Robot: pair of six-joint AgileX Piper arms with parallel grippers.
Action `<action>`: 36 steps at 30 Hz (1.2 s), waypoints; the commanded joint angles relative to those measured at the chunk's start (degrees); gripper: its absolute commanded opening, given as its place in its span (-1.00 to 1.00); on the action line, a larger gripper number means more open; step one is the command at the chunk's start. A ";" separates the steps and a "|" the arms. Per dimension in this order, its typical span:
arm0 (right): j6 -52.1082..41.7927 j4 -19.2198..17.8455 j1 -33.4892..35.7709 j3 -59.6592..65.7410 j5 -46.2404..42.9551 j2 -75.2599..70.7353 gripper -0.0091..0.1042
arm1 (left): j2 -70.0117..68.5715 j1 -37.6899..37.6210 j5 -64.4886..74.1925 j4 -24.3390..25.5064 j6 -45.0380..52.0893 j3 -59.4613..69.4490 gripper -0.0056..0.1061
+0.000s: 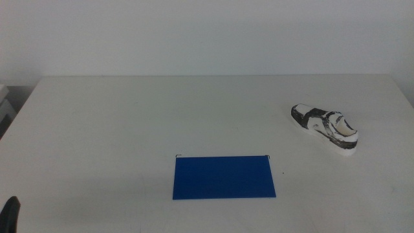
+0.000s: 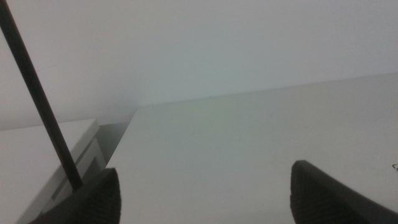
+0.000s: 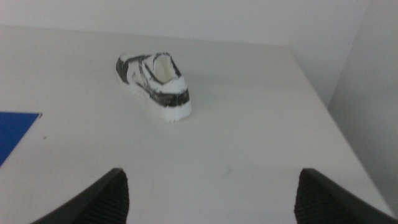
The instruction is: Use one arm to grab the shoe from the table and place it on the mat.
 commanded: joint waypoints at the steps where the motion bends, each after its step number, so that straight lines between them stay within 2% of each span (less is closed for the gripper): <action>1: -0.33 0.62 -0.31 -2.34 -1.35 -1.32 0.70 | -0.41 -0.31 -4.69 -0.49 -0.37 0.29 0.78; 7: -0.33 0.63 -0.31 -13.95 8.78 4.19 0.70 | -0.41 -0.31 -4.69 -0.49 -0.37 0.29 0.78; 13: -0.33 1.57 -0.31 -24.00 9.59 14.92 0.70 | -0.41 -0.31 -4.69 -0.49 -0.37 0.29 0.78; 16: -0.42 4.11 -0.31 -29.67 11.48 21.14 0.70 | -0.41 -0.31 -4.69 -0.49 -0.37 0.29 0.78; 18: -1.49 4.22 -0.31 -33.42 11.50 25.76 0.70 | -0.41 -0.31 -4.69 -0.49 -0.37 0.29 0.78; 24: -5.91 4.93 -0.31 -51.44 24.94 44.44 0.70 | -0.41 -0.31 -4.69 -0.49 -0.37 0.29 0.78; 29: -14.10 10.30 -0.31 -65.82 31.74 57.74 0.70 | -0.41 -0.31 -4.69 -0.49 -0.37 0.29 0.78; 32: -16.14 14.22 -0.31 -72.83 32.27 65.39 0.70 | -0.41 -0.31 -4.69 -0.49 -0.37 0.29 0.78; 36: -16.14 14.65 -0.31 -80.58 33.90 75.53 0.70 | -0.41 -0.31 -4.69 -0.49 -0.37 0.29 0.78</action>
